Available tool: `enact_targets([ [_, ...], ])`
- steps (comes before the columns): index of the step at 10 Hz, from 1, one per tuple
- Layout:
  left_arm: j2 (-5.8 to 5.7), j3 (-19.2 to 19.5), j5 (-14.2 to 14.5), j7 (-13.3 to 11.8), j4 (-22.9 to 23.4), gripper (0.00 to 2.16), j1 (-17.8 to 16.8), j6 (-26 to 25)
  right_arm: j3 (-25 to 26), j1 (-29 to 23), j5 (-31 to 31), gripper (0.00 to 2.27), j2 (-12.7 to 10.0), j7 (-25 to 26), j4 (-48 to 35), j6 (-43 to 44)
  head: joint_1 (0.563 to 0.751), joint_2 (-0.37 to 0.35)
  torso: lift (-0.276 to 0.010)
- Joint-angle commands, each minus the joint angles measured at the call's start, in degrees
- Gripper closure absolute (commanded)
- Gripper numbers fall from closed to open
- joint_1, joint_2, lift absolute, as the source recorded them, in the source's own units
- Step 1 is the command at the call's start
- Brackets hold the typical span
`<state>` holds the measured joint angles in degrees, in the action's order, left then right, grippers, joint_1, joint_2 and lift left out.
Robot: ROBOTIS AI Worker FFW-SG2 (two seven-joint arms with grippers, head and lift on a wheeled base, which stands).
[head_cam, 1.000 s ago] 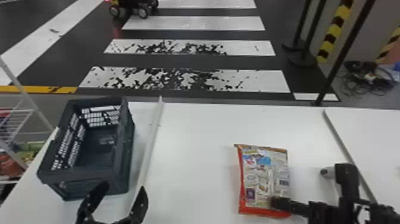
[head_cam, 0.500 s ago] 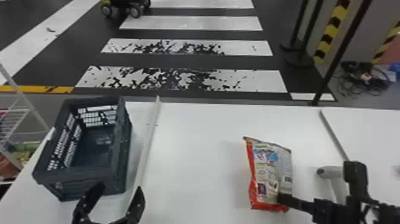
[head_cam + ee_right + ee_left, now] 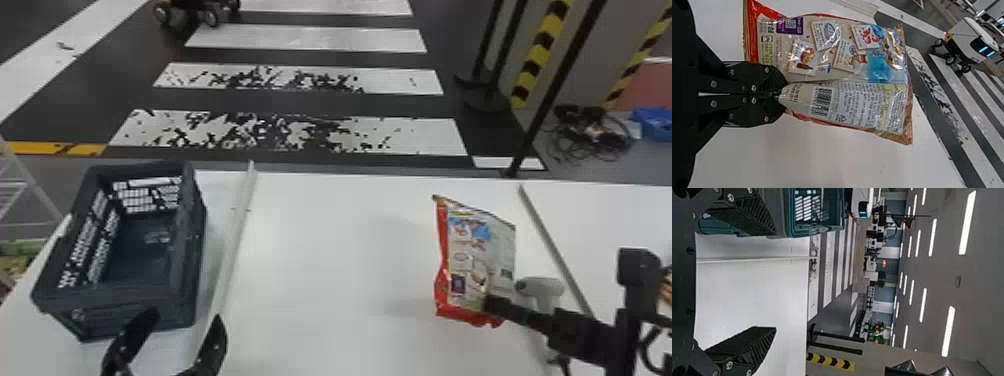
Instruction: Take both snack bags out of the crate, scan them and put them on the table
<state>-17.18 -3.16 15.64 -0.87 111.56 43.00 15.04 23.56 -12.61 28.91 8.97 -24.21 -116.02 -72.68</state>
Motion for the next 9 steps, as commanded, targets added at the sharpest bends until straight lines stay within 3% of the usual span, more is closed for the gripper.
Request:
enact_targets([
  [1, -0.14, 0.1, 0.1, 0.0, 0.2, 0.14, 0.2, 0.5, 5.2, 1.3, 1.8, 2.26, 0.2, 1.4, -0.5, -0.6, 0.695, -0.049, -0.093],
  [3, -0.31, 0.4, 0.1, 0.0, 0.4, 0.14, 0.7, 0.6, 12.6, 3.3, 4.3, 2.26, 0.8, 3.1, 0.6, -0.6, 0.695, -0.114, -0.093],
  [5, -0.31, 0.5, 0.1, 0.0, 0.4, 0.14, 0.9, 0.5, 17.7, 5.7, 4.3, 2.26, 3.1, 6.1, 5.6, 2.2, 0.695, -0.203, -0.093],
  [7, -0.31, 1.0, 0.1, 0.0, 0.2, 0.14, 1.2, 0.5, 19.9, 7.6, 2.5, 2.26, 5.4, 9.1, 12.7, 9.8, 0.695, -0.313, -0.093],
  [9, -0.31, 1.0, 0.1, 0.0, -0.2, 0.14, 0.9, 0.5, 20.8, 9.5, 0.4, 2.26, 7.2, 13.1, 20.6, 19.3, 0.695, -0.350, -0.093],
])
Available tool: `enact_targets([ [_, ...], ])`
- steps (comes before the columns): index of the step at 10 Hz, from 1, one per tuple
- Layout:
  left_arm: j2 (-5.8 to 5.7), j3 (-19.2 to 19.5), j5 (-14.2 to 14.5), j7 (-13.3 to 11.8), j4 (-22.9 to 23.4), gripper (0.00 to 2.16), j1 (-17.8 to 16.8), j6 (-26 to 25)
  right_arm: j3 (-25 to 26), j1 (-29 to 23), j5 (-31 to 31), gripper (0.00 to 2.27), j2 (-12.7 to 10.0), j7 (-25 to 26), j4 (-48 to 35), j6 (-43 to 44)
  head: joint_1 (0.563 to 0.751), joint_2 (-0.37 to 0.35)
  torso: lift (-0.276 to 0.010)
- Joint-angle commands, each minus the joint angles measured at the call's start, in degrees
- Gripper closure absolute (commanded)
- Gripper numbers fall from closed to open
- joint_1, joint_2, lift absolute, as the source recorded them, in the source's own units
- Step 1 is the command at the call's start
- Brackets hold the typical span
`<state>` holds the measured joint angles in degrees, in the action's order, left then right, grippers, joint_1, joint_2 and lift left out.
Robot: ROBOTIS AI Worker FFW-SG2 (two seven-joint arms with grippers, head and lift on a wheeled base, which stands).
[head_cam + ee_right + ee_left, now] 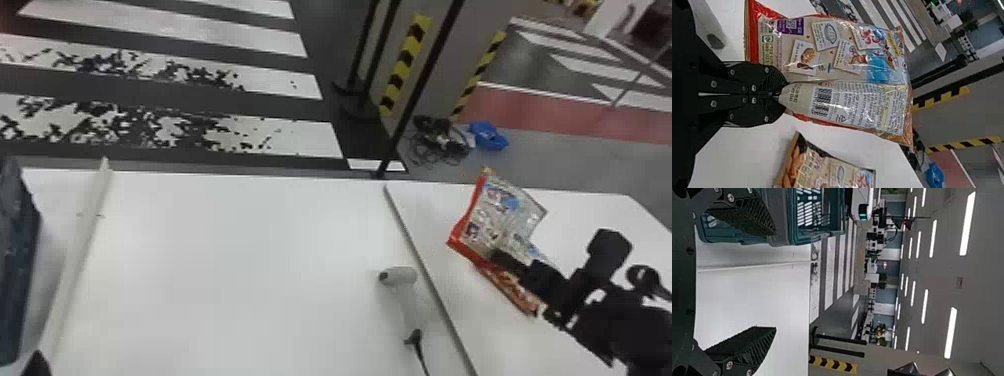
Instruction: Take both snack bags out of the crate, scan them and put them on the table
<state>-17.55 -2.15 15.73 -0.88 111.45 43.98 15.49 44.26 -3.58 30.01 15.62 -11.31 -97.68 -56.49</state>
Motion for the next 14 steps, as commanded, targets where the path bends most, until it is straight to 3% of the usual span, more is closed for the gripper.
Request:
enact_targets([
  [1, 0.06, 0.0, 0.0, 0.0, -0.3, 0.14, -0.2, -0.2, 0.0, 1.2, -2.4, 2.26, 1.3, 1.9, 5.9, 7.8, 0.695, -0.350, -0.093],
  [4, -0.03, 0.0, 0.4, 0.0, -1.1, 0.14, -0.4, 0.0, -0.8, 3.4, -4.3, 2.26, 4.3, 5.5, 16.0, 15.4, 0.695, -0.350, -0.093],
  [6, -0.03, 0.0, 0.4, 0.0, -1.2, 0.14, -0.5, 0.2, -1.0, 4.3, -4.6, 2.25, 5.1, 7.3, 19.6, 17.3, 0.695, -0.350, -0.093],
  [7, -0.12, 0.0, 0.5, 0.0, -1.2, 0.14, -0.5, 0.4, -1.1, 4.4, -4.7, 2.14, 5.2, 8.5, 20.4, 18.6, 0.695, -0.350, -0.093],
  [8, -0.21, 0.0, 0.7, 0.0, -1.3, 0.14, -0.5, 0.5, -1.2, 4.5, -4.7, 1.75, 5.2, 8.9, 21.2, 19.4, 0.695, -0.350, -0.093],
  [10, -0.29, 0.1, 1.2, -0.2, -1.4, 0.14, -0.4, 1.4, -1.2, 4.5, -4.9, 0.02, 5.4, 10.4, 21.9, 19.4, 0.695, -0.350, -0.093],
  [14, -0.47, 0.3, 1.6, -0.2, -1.5, 0.14, -0.2, 2.8, -1.0, 4.0, -5.0, 0.04, 5.2, 11.5, 21.7, 22.3, 0.695, -0.350, -0.093],
])
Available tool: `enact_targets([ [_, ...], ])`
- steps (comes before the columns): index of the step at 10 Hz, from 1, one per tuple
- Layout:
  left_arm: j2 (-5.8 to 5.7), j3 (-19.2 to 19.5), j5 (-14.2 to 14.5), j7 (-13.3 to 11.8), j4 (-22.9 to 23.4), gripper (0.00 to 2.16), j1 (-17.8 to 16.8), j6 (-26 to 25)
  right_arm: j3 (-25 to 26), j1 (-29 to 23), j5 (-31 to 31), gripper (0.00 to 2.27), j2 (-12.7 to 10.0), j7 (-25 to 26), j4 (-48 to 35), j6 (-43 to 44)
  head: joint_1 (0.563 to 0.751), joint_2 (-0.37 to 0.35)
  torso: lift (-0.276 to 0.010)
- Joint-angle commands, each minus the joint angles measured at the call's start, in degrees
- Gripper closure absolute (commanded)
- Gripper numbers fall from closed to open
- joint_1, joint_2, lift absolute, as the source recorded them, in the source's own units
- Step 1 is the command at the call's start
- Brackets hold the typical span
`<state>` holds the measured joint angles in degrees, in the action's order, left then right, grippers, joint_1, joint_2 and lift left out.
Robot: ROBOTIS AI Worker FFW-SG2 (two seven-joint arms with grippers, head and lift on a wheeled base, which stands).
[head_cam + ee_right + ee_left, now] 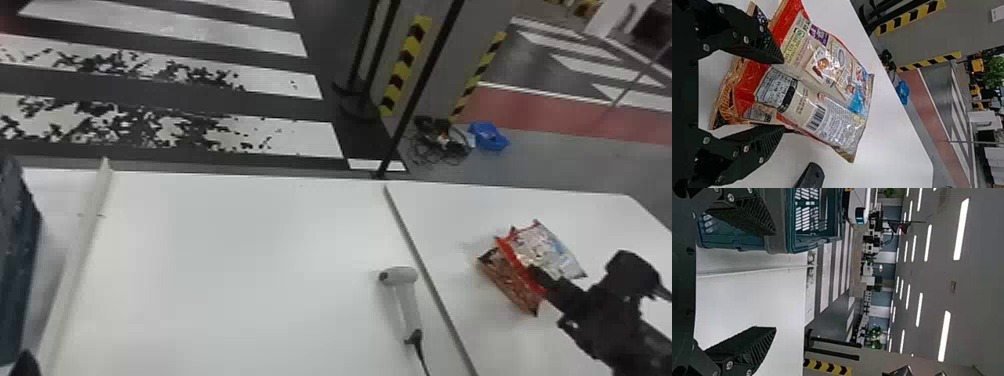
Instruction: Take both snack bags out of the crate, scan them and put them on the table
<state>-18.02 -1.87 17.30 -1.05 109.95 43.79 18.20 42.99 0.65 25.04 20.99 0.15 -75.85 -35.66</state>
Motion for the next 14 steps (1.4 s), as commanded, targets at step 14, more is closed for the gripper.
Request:
enact_targets([
  [14, 0.26, -0.4, -1.0, -0.2, 3.9, 0.14, 0.7, 0.6, -32.1, -25.2, -13.7, 0.08, -16.9, 7.2, -36.6, 37.8, 0.695, -0.250, -0.093],
])
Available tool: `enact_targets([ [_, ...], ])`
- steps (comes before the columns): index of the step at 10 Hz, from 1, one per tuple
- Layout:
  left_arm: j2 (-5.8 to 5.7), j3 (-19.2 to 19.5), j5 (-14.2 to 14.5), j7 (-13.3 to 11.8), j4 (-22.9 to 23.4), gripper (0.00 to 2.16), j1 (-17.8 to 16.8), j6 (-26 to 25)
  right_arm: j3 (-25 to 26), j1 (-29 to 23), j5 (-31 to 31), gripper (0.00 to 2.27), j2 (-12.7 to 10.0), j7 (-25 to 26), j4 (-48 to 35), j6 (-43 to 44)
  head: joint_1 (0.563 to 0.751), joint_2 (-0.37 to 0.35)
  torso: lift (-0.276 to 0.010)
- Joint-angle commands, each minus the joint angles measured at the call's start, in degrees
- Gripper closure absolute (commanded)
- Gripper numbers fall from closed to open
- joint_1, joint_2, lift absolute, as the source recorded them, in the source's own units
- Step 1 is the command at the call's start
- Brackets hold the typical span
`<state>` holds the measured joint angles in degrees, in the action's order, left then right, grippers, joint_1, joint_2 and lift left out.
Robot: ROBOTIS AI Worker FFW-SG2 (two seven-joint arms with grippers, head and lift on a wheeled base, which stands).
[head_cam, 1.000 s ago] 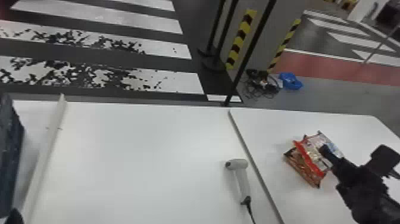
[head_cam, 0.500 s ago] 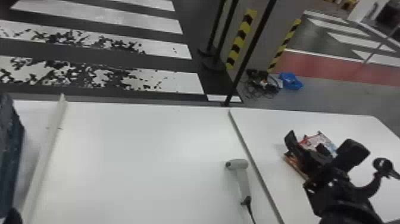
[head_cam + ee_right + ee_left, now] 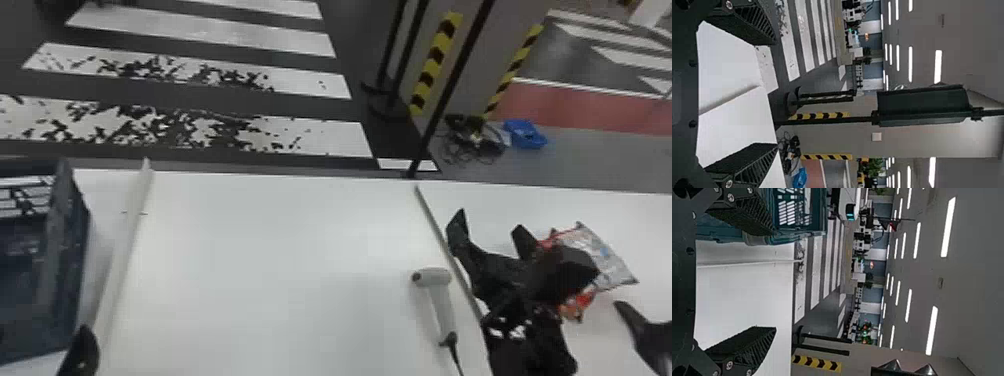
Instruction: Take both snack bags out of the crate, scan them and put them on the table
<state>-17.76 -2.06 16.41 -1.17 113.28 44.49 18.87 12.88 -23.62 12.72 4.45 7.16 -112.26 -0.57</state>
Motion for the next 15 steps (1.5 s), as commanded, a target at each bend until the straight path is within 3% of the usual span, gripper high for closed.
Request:
enact_targets([
  [1, 0.00, -0.8, -1.1, 0.4, 1.2, 0.14, -0.1, -0.2, -4.8, -2.6, -2.8, 0.08, -0.8, 1.9, -0.1, 7.6, 0.695, -0.214, -0.093],
  [4, 0.09, -2.3, -2.1, 0.8, 2.7, 0.14, -0.1, -0.2, -14.4, -10.2, -10.2, 0.09, -0.8, 8.0, 0.1, 27.1, 0.695, -0.157, -0.093],
  [8, 0.70, -3.8, -3.3, 2.0, 1.9, 0.14, -1.1, 0.0, -26.1, -11.5, -19.4, 0.08, -0.3, 14.3, 8.6, 34.0, 0.695, -0.024, -0.093],
  [12, 0.79, -6.1, -4.8, 4.3, -0.1, 0.14, -3.0, 0.7, -29.2, -10.8, -21.5, 0.08, -1.0, 15.9, 13.8, 30.1, 0.695, 0.076, -0.093],
  [15, 0.79, -6.8, -4.8, 5.0, -1.0, 0.14, -3.6, 0.7, -28.7, -10.7, -21.9, 0.07, -1.1, 16.0, 13.2, 23.5, 0.695, 0.079, -0.093],
])
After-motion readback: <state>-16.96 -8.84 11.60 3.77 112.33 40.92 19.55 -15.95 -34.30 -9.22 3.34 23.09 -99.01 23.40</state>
